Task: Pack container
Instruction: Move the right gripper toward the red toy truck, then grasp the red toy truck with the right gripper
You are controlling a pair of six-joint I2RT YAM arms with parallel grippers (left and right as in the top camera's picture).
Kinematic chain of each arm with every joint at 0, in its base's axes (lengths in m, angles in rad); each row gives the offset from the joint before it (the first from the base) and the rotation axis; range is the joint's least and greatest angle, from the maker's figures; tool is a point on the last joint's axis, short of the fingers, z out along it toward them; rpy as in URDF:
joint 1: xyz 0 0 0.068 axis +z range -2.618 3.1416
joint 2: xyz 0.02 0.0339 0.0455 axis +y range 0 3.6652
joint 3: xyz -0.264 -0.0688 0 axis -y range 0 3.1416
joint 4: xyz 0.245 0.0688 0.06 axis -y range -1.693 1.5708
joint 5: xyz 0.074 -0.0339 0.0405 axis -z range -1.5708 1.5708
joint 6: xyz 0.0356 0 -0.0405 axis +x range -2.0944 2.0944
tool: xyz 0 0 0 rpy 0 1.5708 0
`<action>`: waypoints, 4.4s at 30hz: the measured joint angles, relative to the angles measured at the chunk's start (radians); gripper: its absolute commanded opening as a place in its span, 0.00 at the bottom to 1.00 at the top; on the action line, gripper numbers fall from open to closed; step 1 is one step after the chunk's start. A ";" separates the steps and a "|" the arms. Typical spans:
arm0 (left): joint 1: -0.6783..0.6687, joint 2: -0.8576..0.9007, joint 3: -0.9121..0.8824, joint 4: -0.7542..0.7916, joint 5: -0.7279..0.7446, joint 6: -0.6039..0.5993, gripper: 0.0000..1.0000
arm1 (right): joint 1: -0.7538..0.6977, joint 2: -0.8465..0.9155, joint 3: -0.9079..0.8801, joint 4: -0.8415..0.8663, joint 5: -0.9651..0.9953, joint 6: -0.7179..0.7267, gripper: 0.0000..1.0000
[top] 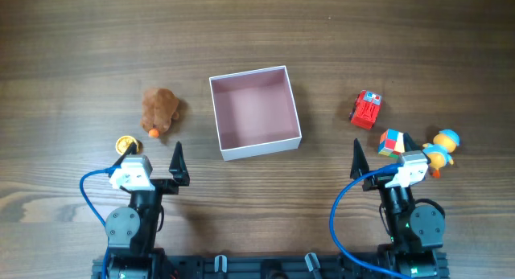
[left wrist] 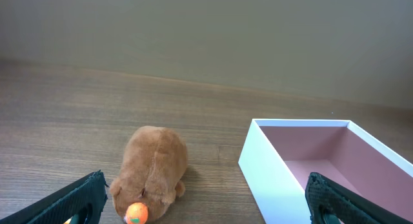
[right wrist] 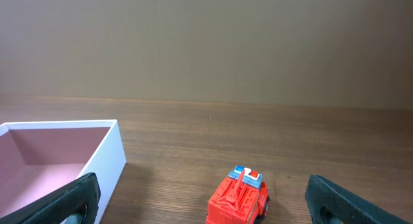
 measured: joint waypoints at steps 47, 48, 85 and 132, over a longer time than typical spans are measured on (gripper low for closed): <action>0.000 0.002 0.000 0.002 0.000 0.000 1.00 | 0.000 0.008 0.000 0.001 -0.018 0.202 1.00; 0.000 0.004 0.000 0.002 0.000 -0.014 1.00 | 0.000 0.027 0.000 0.002 -0.042 0.219 1.00; -0.106 1.712 1.152 -0.508 0.066 -0.126 0.04 | 0.188 1.704 1.233 -0.892 -0.190 -0.008 0.04; -0.090 1.184 1.159 -0.809 -0.032 -0.116 1.00 | -0.023 1.994 1.545 -1.120 0.093 0.529 1.00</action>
